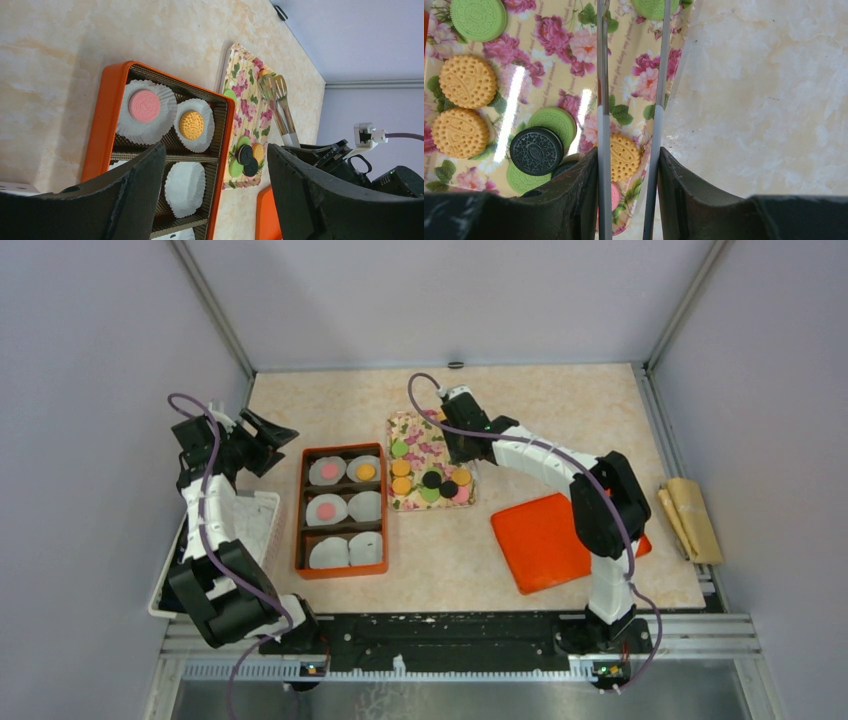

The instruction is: Pack the cookies

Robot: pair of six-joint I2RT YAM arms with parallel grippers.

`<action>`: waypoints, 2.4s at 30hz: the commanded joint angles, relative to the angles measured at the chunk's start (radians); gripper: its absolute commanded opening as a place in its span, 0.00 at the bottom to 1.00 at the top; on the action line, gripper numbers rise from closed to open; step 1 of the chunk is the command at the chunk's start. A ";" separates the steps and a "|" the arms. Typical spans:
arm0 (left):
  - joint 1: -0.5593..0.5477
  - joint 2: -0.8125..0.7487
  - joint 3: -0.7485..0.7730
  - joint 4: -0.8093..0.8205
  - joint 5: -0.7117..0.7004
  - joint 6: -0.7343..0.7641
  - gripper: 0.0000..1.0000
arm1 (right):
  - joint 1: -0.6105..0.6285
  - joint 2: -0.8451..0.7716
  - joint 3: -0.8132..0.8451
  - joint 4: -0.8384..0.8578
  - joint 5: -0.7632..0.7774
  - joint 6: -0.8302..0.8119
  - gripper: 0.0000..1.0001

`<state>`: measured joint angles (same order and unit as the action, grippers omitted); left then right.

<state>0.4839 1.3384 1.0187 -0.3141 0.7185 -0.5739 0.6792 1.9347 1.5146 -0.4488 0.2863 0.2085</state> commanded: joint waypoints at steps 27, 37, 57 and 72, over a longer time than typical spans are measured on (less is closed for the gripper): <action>0.008 -0.030 0.002 0.016 0.028 0.006 0.80 | 0.402 -0.385 -0.108 -0.030 0.010 -0.025 0.00; 0.008 -0.049 0.006 -0.002 0.029 0.009 0.80 | 0.471 -0.355 -0.152 -0.011 -0.074 0.014 0.00; 0.008 -0.046 0.003 -0.007 0.033 0.022 0.80 | 0.536 -0.246 -0.169 0.010 -0.027 0.073 0.27; 0.008 -0.038 -0.004 0.005 0.049 0.020 0.80 | 0.536 -0.237 -0.116 -0.026 0.024 0.039 0.42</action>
<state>0.4839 1.3174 1.0187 -0.3252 0.7441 -0.5728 1.2087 1.6981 1.3300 -0.4835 0.2768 0.2607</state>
